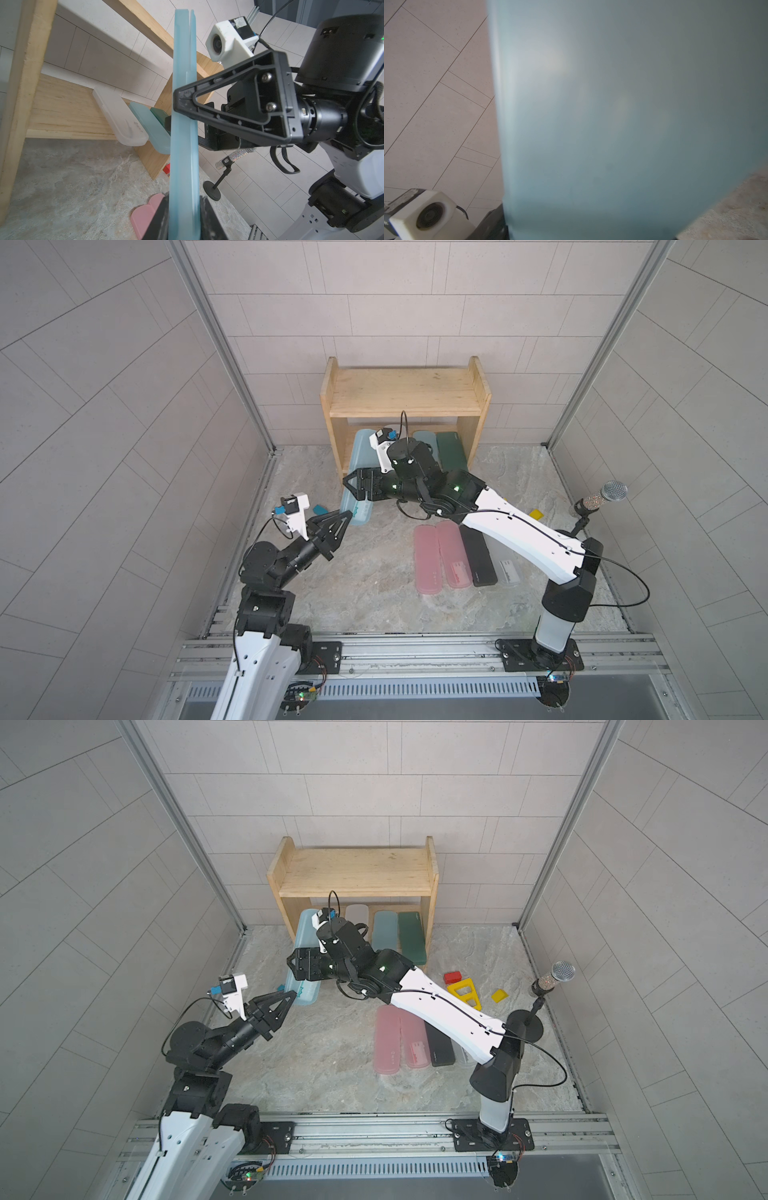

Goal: Remove the pencil cases from the shelf
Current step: Pick up the pencil case from the shelf, then place the pencil case at the center of the board.

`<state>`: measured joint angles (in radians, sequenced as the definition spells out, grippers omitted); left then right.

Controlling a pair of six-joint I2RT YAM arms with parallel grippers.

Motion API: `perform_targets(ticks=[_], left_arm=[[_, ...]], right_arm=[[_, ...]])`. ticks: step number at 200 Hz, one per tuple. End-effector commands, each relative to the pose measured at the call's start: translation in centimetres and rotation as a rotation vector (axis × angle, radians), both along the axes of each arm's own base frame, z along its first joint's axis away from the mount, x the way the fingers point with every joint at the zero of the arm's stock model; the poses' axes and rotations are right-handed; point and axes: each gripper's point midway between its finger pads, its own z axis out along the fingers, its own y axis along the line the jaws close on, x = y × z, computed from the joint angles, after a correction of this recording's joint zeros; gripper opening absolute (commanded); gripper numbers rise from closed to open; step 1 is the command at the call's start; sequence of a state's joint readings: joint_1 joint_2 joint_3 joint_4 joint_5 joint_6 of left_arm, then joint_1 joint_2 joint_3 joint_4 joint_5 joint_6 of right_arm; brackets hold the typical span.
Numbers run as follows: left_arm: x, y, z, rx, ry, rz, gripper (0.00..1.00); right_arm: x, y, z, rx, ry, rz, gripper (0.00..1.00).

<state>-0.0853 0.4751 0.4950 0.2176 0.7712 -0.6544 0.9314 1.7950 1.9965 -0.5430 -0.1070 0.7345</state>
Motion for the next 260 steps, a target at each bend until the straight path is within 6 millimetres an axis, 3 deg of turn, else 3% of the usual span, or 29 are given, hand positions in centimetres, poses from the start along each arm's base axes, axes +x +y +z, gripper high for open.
perform_targets(ticks=[1, 18, 25, 29, 38, 46, 56, 61, 87, 127, 168, 222, 260], left_arm=[[-0.9, -0.3, 1.3, 0.009, -0.066, -0.027, 0.0], [-0.7, -0.2, 1.0, 0.011, -0.052, -0.017, 0.0], [-0.6, -0.1, 0.9, 0.01, -0.047, -0.007, 0.07], [-0.5, 0.0, 0.9, 0.008, -0.045, -0.003, 0.16], [-0.4, 0.1, 0.8, 0.002, -0.039, 0.002, 0.46], [-0.3, 0.1, 0.8, -0.003, -0.034, 0.004, 0.62], [-0.2, 0.3, 0.8, -0.008, -0.026, 0.017, 0.9], [-0.1, 0.4, 0.8, -0.009, -0.021, 0.026, 0.99], [0.6, 1.3, 0.7, -0.003, 0.017, 0.094, 1.0], [1.8, 2.0, 0.3, -0.004, 0.111, 0.149, 1.0], [2.5, 2.3, -0.8, 0.006, 0.184, 0.176, 1.0], [2.9, 2.2, -2.4, 0.013, 0.233, 0.172, 1.0], [3.3, 2.7, -4.7, 0.033, 0.319, 0.207, 1.0]], right_arm=[[0.1, -0.8, -0.4, -0.041, -0.027, -0.021, 0.73], [0.1, -1.5, -0.5, -0.046, -0.041, -0.043, 0.63], [0.1, -1.8, -0.5, -0.055, -0.049, -0.048, 0.59], [0.1, -1.9, -0.5, -0.061, -0.054, -0.047, 0.57], [-0.1, -2.3, -0.8, -0.077, -0.06, -0.043, 0.55], [-0.4, -2.6, -1.0, -0.089, -0.065, -0.039, 0.55], [-0.8, -3.2, -1.4, -0.108, -0.068, -0.034, 0.55], [-1.0, -3.6, -1.8, -0.12, -0.07, -0.031, 0.55], [-2.7, -6.0, -5.0, -0.204, -0.049, -0.01, 0.56], [-5.8, -7.9, -13.5, -0.219, 0.143, 0.019, 0.59], [-7.1, -8.9, -22.2, -0.311, 0.288, 0.015, 0.59], [-6.8, -6.4, -27.8, -0.375, 0.394, 0.068, 0.59], [-5.7, -5.3, -30.5, -0.427, 0.435, 0.049, 0.6]])
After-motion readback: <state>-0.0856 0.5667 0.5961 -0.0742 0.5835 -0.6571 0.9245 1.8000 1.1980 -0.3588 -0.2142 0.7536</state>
